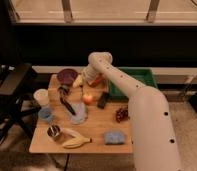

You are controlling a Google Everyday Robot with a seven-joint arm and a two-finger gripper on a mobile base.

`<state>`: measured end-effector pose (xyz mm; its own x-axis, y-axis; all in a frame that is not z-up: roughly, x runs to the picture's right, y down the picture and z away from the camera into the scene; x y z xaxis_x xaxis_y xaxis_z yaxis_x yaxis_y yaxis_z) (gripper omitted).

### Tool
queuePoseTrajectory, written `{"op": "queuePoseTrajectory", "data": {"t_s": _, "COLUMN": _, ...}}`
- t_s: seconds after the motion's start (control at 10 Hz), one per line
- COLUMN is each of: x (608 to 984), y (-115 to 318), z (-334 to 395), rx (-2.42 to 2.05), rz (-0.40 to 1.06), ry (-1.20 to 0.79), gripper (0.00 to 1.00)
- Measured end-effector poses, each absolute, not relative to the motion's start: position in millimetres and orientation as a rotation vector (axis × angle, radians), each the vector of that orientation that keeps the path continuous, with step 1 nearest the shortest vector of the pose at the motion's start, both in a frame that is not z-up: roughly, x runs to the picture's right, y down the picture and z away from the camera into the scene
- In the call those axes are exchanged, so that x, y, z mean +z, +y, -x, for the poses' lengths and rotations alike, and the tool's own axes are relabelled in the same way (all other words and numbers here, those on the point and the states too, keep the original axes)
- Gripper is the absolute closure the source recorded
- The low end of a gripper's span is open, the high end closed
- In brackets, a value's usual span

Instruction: Place fork in plastic cup

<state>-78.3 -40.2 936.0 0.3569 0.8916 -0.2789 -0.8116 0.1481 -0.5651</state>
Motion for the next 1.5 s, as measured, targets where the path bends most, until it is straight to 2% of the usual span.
{"op": "queuePoseTrajectory", "data": {"t_s": 0.6, "x": 953, "y": -29, "z": 111, "rx": 1.174, "rz": 0.634, "ry": -0.065, "gripper": 0.28}}
{"op": "queuePoseTrajectory", "data": {"t_s": 1.5, "x": 1010, "y": -7, "z": 96, "rx": 1.225, "rz": 0.667, "ry": 0.067, "gripper": 0.28}}
